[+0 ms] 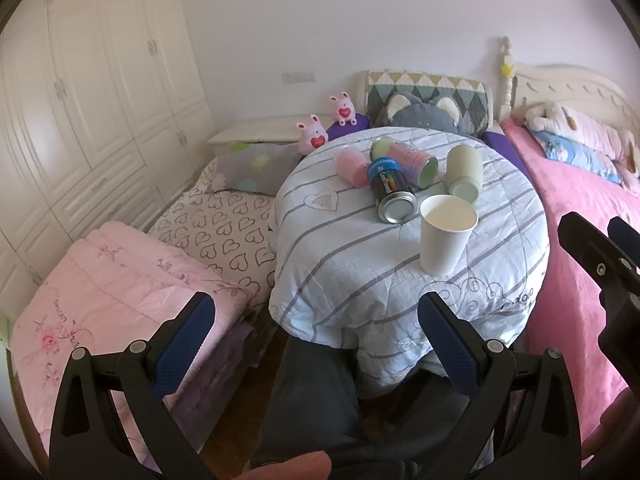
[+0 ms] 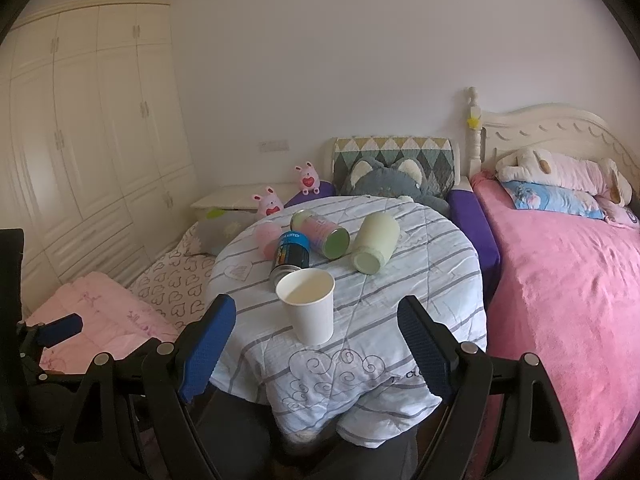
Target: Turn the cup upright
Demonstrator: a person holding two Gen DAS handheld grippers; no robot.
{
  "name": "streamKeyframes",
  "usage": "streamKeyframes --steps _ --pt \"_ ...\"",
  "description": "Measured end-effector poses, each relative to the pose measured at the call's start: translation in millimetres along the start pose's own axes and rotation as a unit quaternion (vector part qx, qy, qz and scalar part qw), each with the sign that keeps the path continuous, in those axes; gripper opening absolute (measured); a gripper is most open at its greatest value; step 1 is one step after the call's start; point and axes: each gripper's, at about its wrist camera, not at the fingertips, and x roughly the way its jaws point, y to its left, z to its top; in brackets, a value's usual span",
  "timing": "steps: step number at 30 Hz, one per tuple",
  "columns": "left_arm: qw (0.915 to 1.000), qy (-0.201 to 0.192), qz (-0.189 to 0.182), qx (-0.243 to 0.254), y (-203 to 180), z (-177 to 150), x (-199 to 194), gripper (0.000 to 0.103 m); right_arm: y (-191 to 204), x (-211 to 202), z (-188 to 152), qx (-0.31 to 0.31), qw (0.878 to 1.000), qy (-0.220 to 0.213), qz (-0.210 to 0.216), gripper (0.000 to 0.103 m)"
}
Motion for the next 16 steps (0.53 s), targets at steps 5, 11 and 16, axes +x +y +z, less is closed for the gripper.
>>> streamKeyframes --steps 5,11,16 --pt "1.0000 0.002 0.001 0.000 -0.2 -0.5 0.4 0.102 -0.7 0.6 0.0 0.001 1.000 0.001 0.001 0.084" --pt "1.0000 0.001 -0.005 0.000 0.3 0.6 1.2 0.103 0.7 5.7 -0.8 0.002 1.000 0.007 0.003 0.084" --pt "0.9999 0.004 -0.015 -0.005 2.2 3.6 4.3 0.103 1.5 8.3 -0.5 0.002 1.000 0.010 0.004 0.084"
